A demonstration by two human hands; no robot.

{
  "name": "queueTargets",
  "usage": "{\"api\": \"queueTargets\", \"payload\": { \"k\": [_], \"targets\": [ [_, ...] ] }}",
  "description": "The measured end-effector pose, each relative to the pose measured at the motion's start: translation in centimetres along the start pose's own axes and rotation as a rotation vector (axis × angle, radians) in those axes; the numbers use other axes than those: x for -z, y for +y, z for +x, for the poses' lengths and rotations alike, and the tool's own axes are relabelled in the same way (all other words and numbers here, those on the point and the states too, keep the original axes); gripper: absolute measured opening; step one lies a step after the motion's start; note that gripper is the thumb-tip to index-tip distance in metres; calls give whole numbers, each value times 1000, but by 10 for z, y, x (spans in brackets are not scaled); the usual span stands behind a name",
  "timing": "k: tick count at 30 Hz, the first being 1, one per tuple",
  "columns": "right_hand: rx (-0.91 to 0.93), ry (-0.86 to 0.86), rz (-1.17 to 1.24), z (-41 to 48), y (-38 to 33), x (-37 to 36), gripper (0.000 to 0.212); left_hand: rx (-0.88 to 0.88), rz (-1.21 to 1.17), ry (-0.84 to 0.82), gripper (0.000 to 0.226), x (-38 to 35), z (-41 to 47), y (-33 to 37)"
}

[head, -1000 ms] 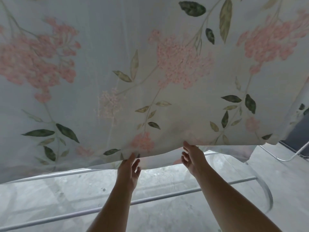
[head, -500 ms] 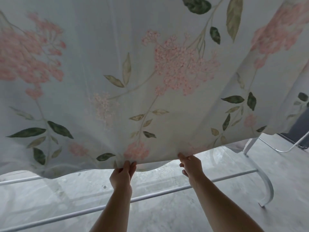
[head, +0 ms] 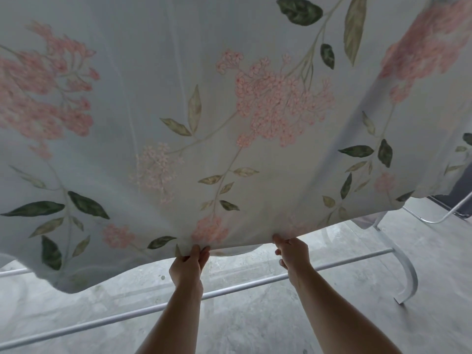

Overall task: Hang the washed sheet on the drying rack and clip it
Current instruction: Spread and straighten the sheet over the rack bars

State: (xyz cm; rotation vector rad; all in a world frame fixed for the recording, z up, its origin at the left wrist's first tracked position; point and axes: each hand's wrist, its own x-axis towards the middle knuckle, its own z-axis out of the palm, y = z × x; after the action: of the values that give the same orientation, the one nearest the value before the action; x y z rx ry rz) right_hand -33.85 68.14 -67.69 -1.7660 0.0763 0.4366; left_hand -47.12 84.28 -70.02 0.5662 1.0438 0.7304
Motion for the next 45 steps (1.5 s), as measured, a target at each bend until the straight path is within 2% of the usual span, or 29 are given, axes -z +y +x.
{"api": "queueTargets", "payload": {
  "k": [6,16,19,22,26,31,35,39,41,45],
  "targets": [
    [-26,3,-2,-6,13,1,20,19,15,56,25,5,1,-8],
    [-45,-12,36,-10,28,6,25,11,54,75,18,7,-7,-14],
    [-72,-50,133,-15,28,21,17,70,69,-16,28,5,-9,-11],
    [-95,-38,213,-17,27,57,16,231,270,-123,38,-6,-25,-18],
    [-98,1,247,-19,16,124,21,260,576,-214,18,-41,-76,-37],
    [-44,64,301,-18,-16,209,17,245,735,-443,19,-110,-145,-53],
    [-25,122,327,-6,-27,255,18,195,637,-573,15,-160,-171,-83],
    [-43,173,298,20,-25,283,10,256,366,-515,14,-204,-171,-149],
    [-55,179,266,40,-22,296,7,282,298,-488,23,-228,-172,-188],
    [-70,192,272,88,-20,323,10,233,310,-519,58,-265,-165,-243]
  ]
}}
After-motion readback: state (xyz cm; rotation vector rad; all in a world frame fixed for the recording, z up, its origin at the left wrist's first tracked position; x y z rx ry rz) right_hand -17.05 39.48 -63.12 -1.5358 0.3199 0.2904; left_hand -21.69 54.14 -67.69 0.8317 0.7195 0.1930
